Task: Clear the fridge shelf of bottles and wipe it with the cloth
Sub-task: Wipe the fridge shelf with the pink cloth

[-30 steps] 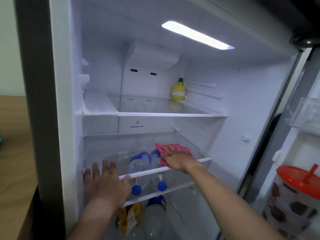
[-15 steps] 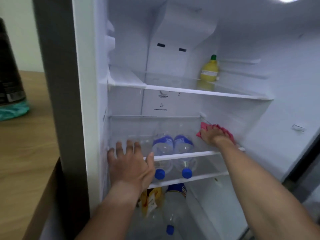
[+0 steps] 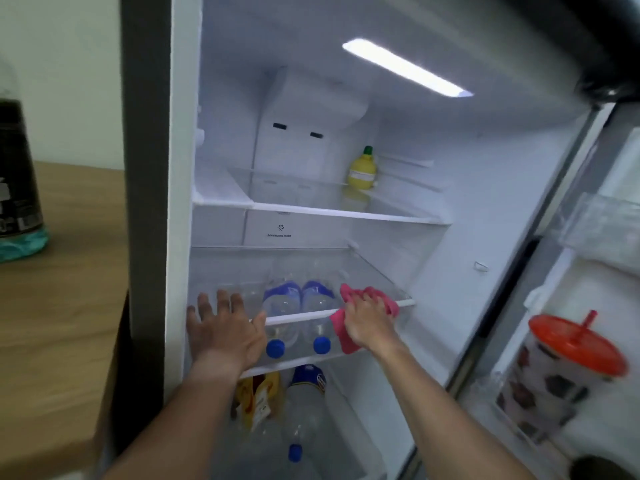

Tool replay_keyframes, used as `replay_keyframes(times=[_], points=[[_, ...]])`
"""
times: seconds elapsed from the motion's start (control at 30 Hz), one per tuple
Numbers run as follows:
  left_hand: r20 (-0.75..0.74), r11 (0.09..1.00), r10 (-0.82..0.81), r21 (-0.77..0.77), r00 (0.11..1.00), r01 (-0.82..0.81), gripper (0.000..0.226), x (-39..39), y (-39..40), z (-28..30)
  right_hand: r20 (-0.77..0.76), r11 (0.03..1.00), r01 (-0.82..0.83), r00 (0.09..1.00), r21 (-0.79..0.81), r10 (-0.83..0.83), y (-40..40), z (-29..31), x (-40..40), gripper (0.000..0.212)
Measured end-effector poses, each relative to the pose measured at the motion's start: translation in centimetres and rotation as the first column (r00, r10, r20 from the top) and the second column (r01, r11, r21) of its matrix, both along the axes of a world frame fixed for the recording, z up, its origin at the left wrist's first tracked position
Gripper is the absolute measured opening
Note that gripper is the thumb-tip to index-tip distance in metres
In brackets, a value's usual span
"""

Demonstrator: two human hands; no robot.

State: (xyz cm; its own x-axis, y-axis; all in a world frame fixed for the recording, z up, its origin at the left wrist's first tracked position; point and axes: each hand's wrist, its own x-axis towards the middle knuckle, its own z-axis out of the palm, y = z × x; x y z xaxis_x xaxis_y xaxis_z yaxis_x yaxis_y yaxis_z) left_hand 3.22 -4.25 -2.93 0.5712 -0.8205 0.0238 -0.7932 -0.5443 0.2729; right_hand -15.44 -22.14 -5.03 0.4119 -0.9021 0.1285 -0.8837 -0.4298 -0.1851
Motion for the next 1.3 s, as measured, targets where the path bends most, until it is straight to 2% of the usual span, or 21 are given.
replay_keyframes(times=[0.07, 0.2, 0.27, 0.33, 0.4, 0.5, 0.57, 0.67, 0.77, 0.8, 0.87, 0.97, 1.03, 1.1, 1.17, 1.3], points=[[-0.044, 0.999, -0.019, 0.038, 0.999, 0.020, 0.070, -0.3, 0.4, 0.7, 0.118, 0.991, -0.133, 0.984, -0.012, 0.134, 3.5, -0.4, 1.2, 0.072], [0.038, 0.990, -0.126, 0.066, 0.991, 0.124, 0.070, -1.9, 2.7, 0.5, 0.356, 0.954, -0.285, 0.904, 0.091, 0.236, 9.7, 0.4, 3.8, 0.048], [0.068, 0.982, -0.185, -0.020, 0.980, 0.187, 0.070, -2.6, 4.0, -0.4, 0.490, 0.929, -0.321, 0.849, 0.183, 0.197, 12.2, 1.6, 4.1, 0.045], [0.031, 0.957, -0.254, -0.139, 0.967, 0.255, 0.076, -3.0, 5.1, -0.8, 0.638, 0.901, -0.336, 0.765, 0.276, 0.090, 13.9, 2.4, 4.2, 0.040], [-0.021, 0.905, -0.347, -0.270, 0.938, 0.329, 0.087, -3.4, 6.2, -0.5, 0.707, 0.878, -0.326, 0.707, 0.351, -0.020, 15.4, 2.8, 4.2, 0.031], [-0.082, 0.811, -0.472, -0.431, 0.878, 0.395, 0.080, -4.4, 8.1, 0.6, 0.699, 0.790, -0.335, 0.697, 0.514, -0.159, 17.8, 3.1, 3.5, 0.037], [-0.020, 0.781, -0.489, -0.455, 0.872, 0.427, 0.054, -4.6, 9.0, 1.3, 0.710, 0.699, -0.383, 0.656, 0.604, -0.255, 19.2, 3.3, 2.7, 0.040], [-0.046, 0.816, -0.449, -0.428, 0.893, 0.388, 0.017, -4.6, 10.7, 2.6, 0.710, 0.586, -0.456, 0.625, 0.669, -0.324, 21.1, 4.0, 1.3, 0.038], [-0.041, 0.872, -0.379, -0.351, 0.924, 0.342, 0.014, -5.0, 12.0, 3.9, 0.725, 0.522, -0.535, 0.630, 0.664, -0.277, 22.6, 4.7, 0.1, 0.052], [-0.033, 0.887, -0.351, -0.330, 0.936, 0.321, 0.018, -5.3, 12.4, 4.5, 0.735, 0.520, -0.559, 0.641, 0.646, -0.223, 23.4, 5.2, -0.3, 0.052], [0.006, 0.909, -0.311, -0.290, 0.950, 0.300, 0.025, -5.7, 13.2, 5.7, 0.691, 0.575, -0.529, 0.718, 0.623, -0.088, 25.2, 6.6, -1.2, 0.046], [0.128, 0.903, -0.322, -0.254, 0.938, 0.345, 0.021, -6.0, 14.1, 7.5, 0.625, 0.627, -0.470, 0.780, 0.621, -0.033, 26.0, 7.4, -2.6, 0.055], [0.082, 0.890, -0.351, -0.282, 0.933, 0.359, 0.015, -6.1, 14.8, 8.7, 0.574, 0.679, -0.436, 0.819, 0.591, 0.026, 26.8, 8.1, -3.4, 0.050], [0.017, 0.887, -0.384, -0.273, 0.923, 0.373, 0.033, -5.9, 15.4, 10.0, 0.530, 0.737, -0.387, 0.847, 0.555, 0.046, 27.4, 8.7, -3.8, 0.038], [-0.030, 0.898, -0.399, -0.216, 0.916, 0.384, 0.041, -5.6, 16.1, 11.2, 0.506, 0.778, -0.350, 0.861, 0.522, 0.047, 28.0, 9.4, -4.2, 0.032], [-0.110, 0.892, -0.449, -0.116, 0.887, 0.437, 0.035, -4.4, 17.8, 14.0, 0.437, 0.786, -0.347, 0.893, 0.512, 0.110, 28.1, 11.6, -5.0, 0.028]])
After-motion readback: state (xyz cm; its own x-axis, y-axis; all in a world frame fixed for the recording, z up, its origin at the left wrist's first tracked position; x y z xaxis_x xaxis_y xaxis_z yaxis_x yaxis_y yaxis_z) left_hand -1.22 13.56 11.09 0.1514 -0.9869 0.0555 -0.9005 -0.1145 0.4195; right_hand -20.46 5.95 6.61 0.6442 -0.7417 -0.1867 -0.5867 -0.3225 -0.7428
